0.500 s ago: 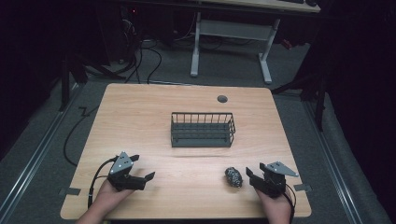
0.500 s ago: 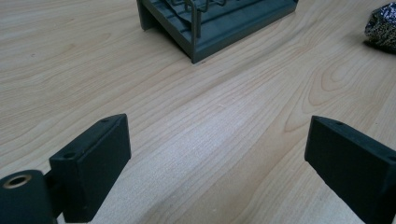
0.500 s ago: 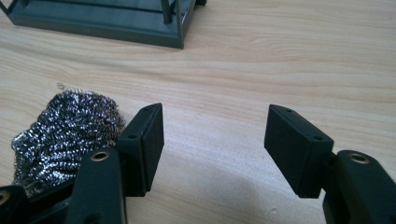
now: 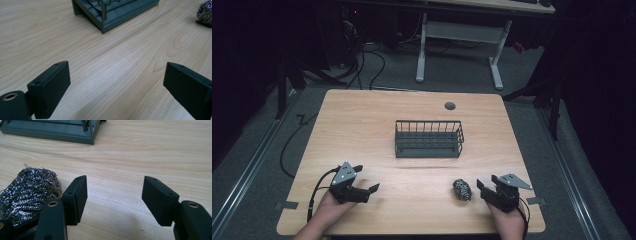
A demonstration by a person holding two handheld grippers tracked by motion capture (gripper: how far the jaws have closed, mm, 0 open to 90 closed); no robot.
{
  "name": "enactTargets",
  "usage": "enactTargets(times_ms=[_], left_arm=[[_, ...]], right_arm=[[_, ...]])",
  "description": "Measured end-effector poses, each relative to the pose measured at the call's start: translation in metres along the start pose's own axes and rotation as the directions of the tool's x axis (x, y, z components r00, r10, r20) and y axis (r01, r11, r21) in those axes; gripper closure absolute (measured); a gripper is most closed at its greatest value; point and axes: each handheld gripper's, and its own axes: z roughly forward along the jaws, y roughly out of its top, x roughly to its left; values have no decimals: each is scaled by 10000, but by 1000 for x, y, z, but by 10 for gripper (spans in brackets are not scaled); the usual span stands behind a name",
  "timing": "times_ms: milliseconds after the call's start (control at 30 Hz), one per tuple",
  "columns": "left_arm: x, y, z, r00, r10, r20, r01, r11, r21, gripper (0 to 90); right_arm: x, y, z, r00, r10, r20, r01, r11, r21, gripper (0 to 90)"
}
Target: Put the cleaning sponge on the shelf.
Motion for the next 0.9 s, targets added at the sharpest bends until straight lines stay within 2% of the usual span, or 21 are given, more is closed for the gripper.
enactTargets(times_ms=[367,600,733,800,900], left_arm=[[-1,-1,0,10000,-57,-35,57,10000,55,78],[-3,-2,-2,9999,-88,-94,88,10000,27,78],[-2,-2,-2,9999,-109,-51,109,9999,15,78],[-1,-2,-3,9999,-127,-10,127,9999,-39,78],[-1,-2,-3,9999,-168,27,168,9998,-69,78]], right_arm=[[1,-1,2,10000,-88,-31,88,9998,180,384],[5,4,1,9988,-485,0,485,9987,125,390],[9,11,4,9977,-669,-43,671,9959,601,400],[9,15,4,9972,-738,149,722,9936,864,398],[8,20,4,9960,-870,182,842,9891,1204,392]])
